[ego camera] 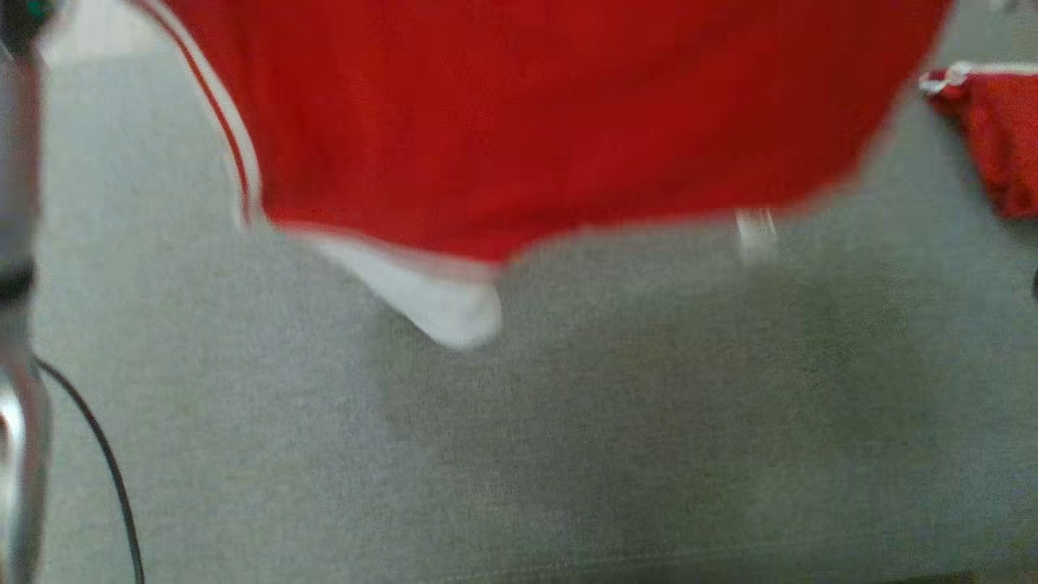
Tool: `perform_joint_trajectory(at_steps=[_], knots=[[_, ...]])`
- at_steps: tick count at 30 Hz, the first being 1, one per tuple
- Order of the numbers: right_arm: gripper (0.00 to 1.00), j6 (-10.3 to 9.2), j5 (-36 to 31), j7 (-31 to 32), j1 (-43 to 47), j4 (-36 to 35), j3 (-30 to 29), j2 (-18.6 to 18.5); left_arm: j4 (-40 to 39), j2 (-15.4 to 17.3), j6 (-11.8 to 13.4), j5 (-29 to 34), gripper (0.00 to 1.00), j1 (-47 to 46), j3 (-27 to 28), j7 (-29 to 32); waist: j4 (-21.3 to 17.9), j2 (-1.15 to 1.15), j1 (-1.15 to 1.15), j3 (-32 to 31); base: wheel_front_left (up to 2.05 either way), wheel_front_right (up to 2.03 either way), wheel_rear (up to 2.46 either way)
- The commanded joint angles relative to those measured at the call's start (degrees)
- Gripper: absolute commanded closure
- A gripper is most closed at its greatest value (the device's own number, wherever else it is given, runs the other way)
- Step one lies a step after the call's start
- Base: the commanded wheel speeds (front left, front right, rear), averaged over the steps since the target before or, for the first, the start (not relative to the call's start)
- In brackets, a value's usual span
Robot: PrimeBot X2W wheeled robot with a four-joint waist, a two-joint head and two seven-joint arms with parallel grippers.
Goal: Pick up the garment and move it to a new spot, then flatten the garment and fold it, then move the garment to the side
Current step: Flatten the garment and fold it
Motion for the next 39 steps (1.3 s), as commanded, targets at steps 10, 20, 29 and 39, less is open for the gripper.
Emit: perform_joint_trajectory(at_steps=[10,20,29,39], knots=[[1.0,0.41,-1.97,-12.48,-20.25,12.54,2.03,0.0,10.02,-0.8,3.28,7.87,1.0,-24.51,-0.33,-9.87,0.66,0.0,-0.01,13.66,0.0,0.0,0.0],[1.0,0.41,1.92,-14.12,-13.0,15.87,9.13,-2.92,-5.48,-3.3,1.68,5.95,1.0,-3.37,3.26,-9.93,3.84,0.0,-0.01,16.01,0.0,0.0,0.0],[1.0,0.41,9.27,-14.15,7.32,10.81,8.22,-5.56,-18.0,-5.44,1.36,6.46,1.0,29.23,9.27,-9.93,4.44,0.0,-0.01,7.0,0.0,0.0,0.0],[1.0,0.41,14.43,-14.15,29.88,3.64,6.9,-6.21,-24.97,-9.1,1.3,6.73,1.0,55.91,12.91,-9.94,3.45,0.0,-0.01,-1.72,0.0,0.0,0.0]])
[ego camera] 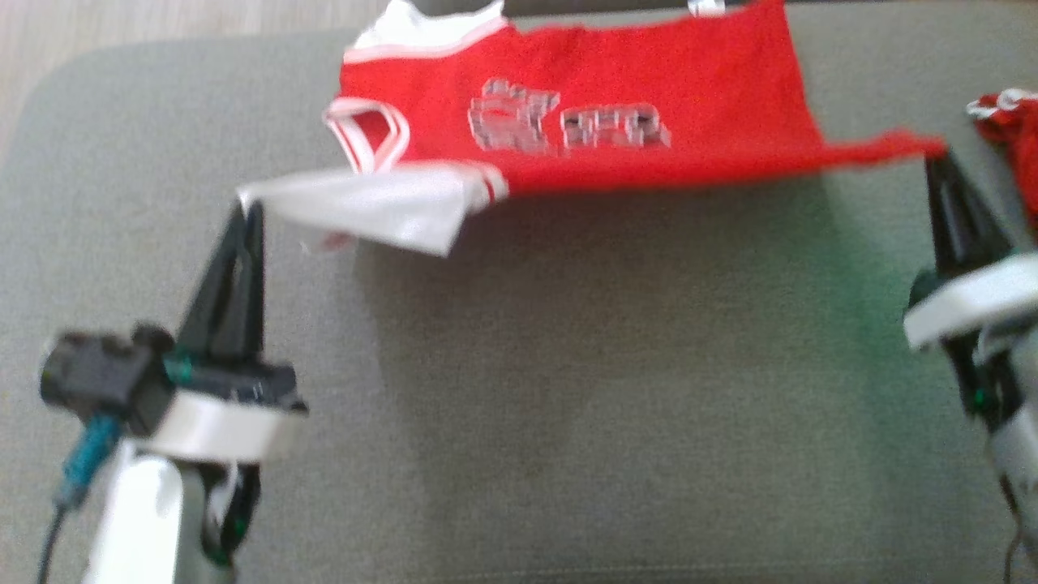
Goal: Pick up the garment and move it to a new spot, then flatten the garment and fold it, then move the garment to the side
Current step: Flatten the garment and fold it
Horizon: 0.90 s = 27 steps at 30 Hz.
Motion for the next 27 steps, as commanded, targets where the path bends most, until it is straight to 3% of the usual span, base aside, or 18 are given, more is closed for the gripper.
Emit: perform_joint_trajectory(at_steps=[1,16,27], knots=[[1.0,0.41,0.66,-0.36,3.55,-2.72,-0.49,-1.37,-3.37,0.05,0.14,0.64,1.0,1.48,2.73,-0.29,-0.61,0.0,0.01,-2.55,0.0,0.0,0.0],[1.0,0.41,-0.78,4.17,22.0,-14.07,-7.62,0.16,-9.65,-4.08,2.15,1.19,1.0,19.39,4.56,-0.29,-2.68,0.0,0.01,-4.56,0.0,0.0,0.0],[1.0,0.41,-3.52,8.95,20.67,-12.72,-11.64,3.51,-0.59,-5.2,2.11,-0.49,1.0,11.56,1.59,-0.29,-1.56,0.0,0.01,-2.26,0.0,0.0,0.0]])
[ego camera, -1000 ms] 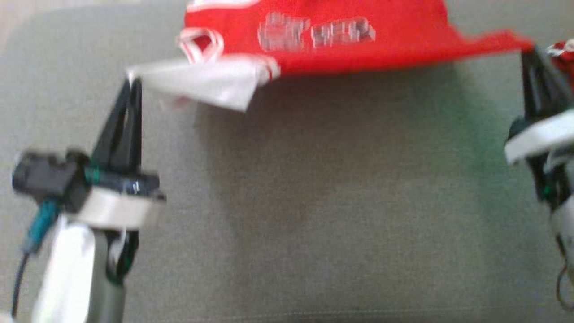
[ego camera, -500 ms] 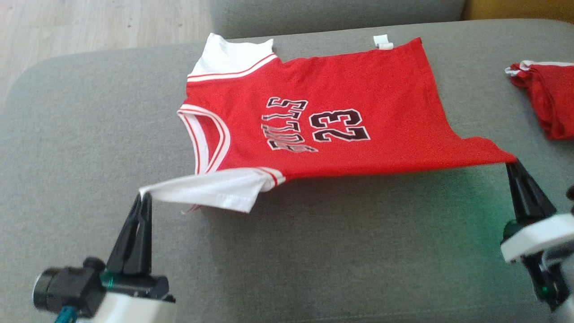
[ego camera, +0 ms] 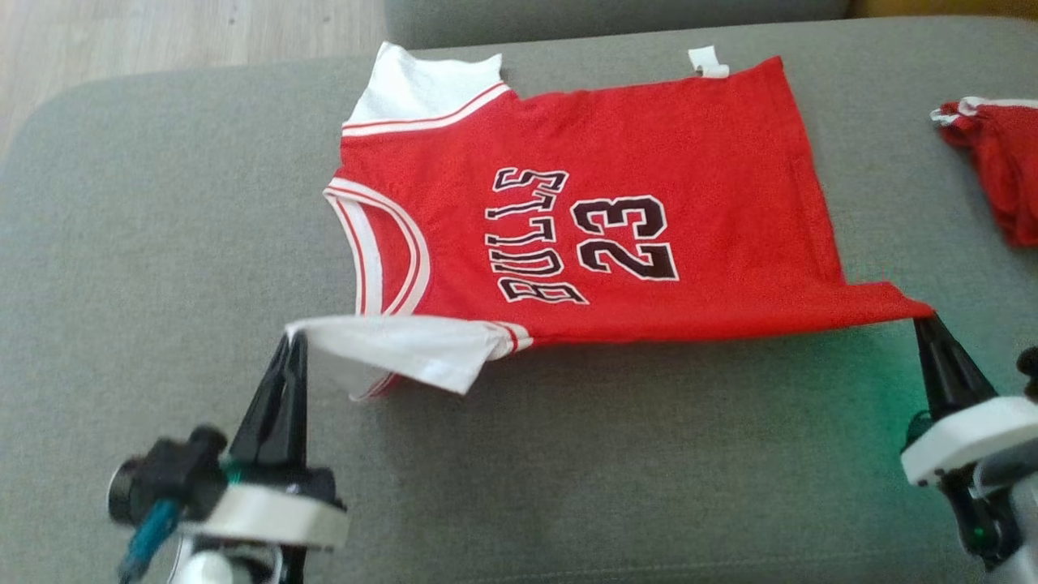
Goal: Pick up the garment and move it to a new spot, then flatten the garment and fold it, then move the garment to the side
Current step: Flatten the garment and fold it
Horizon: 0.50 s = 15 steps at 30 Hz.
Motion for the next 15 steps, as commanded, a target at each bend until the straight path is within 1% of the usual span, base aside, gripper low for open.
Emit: perform_joint_trajectory(at_steps=[1,11,15], knots=[[1.0,0.41,-0.51,0.32,-2.54,-0.87,0.16,-0.8,-0.68,-0.12,0.65,-0.52,1.0,-3.93,1.66,-0.28,0.32,0.0,0.01,0.64,0.0,0.0,0.0],[1.0,0.41,-2.76,2.97,-11.84,5.19,0.8,0.59,12.14,0.03,0.59,0.43,1.0,-19.06,-0.48,0.96,1.28,0.0,0.01,5.35,0.0,0.0,0.0],[1.0,0.41,-3.2,2.67,-15.41,7.81,1.65,0.69,16.35,0.17,0.22,0.53,1.0,-24.3,-1.1,1.39,1.67,0.0,0.01,7.04,0.0,0.0,0.0]])
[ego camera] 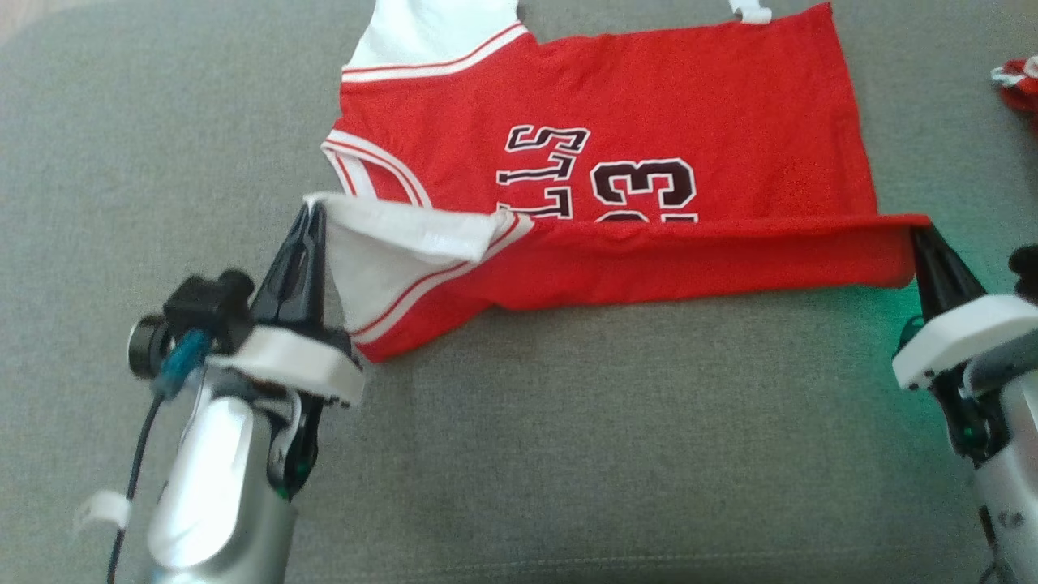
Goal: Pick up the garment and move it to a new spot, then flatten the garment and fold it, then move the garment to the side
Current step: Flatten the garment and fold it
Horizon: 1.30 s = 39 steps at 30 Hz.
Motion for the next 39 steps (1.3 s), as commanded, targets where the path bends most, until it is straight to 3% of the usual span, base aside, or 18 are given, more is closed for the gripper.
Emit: perform_joint_trajectory(at_steps=[1,6,7,8,9,10,11,12,17,27,39], knots=[[1.0,0.41,-0.18,-0.5,-1.77,-0.81,1.05,-0.62,-0.88,0.7,-0.18,0.61,1.0,-3.12,1.13,-0.24,0.31,0.0,0.0,0.91,0.0,0.0,0.0],[1.0,0.41,0.7,-2.08,-4.67,1.56,2.55,-0.67,3.38,1.23,0.28,1.89,1.0,-7.08,0.47,-0.87,0.31,0.0,0.0,2.01,0.0,0.0,0.0],[0.66,0.41,0.94,-2.68,-5.09,1.84,2.98,-0.65,4.03,1.27,0.38,2.09,1.0,-7.55,0.32,-1.01,0.3,0.0,0.0,2.14,0.0,0.0,0.0],[0.22,0.41,1.23,-3.14,-5.46,2.05,3.66,-0.58,4.58,1.25,0.44,2.21,1.0,-7.95,0.19,-1.15,0.27,0.0,0.0,2.24,0.0,0.0,0.0],[0.0,0.41,1.53,-3.62,-5.73,2.18,4.44,-0.58,5.12,1.24,0.68,2.37,0.58,-8.23,0.13,-1.28,0.25,0.0,0.0,2.27,0.0,0.0,0.0],[0.0,0.41,1.53,-3.62,-5.73,2.18,4.44,-0.58,5.12,1.24,0.68,2.37,0.58,-8.23,0.13,-1.28,0.25,0.0,0.0,2.27,0.0,0.0,0.0],[0.0,0.41,1.66,-4.36,-5.97,2.36,4.85,-0.71,5.48,1.23,0.88,2.58,0.04,-8.46,-0.01,-1.4,0.23,0.0,0.0,2.27,0.0,0.0,0.0],[0.0,0.41,1.57,-5.21,-6.15,2.56,5.11,-0.88,5.43,1.18,1.32,2.78,0.0,-8.63,0.0,-1.54,0.25,0.0,0.0,2.24,0.0,0.0,0.0],[0.0,0.41,1.25,-8.67,-5.4,3.2,5.1,-1.07,1.56,0.76,3.97,2.37,0.0,-6.13,0.99,-1.81,0.27,0.0,0.0,1.33,0.0,0.0,0.0],[0.0,0.41,1.3,-11.0,-1.25,2.89,2.71,0.66,0.67,-0.23,5.31,-7.49,0.0,7.24,-1.48,-1.84,-0.31,0.0,0.0,-1.15,0.0,0.0,0.0],[0.0,0.41,1.47,-11.04,-1.06,2.25,2.96,2.08,8.37,-0.28,8.53,-12.06,0.0,5.17,-6.47,1.5,-2.36,0.0,0.0,-0.84,0.0,0.0,0.0]])
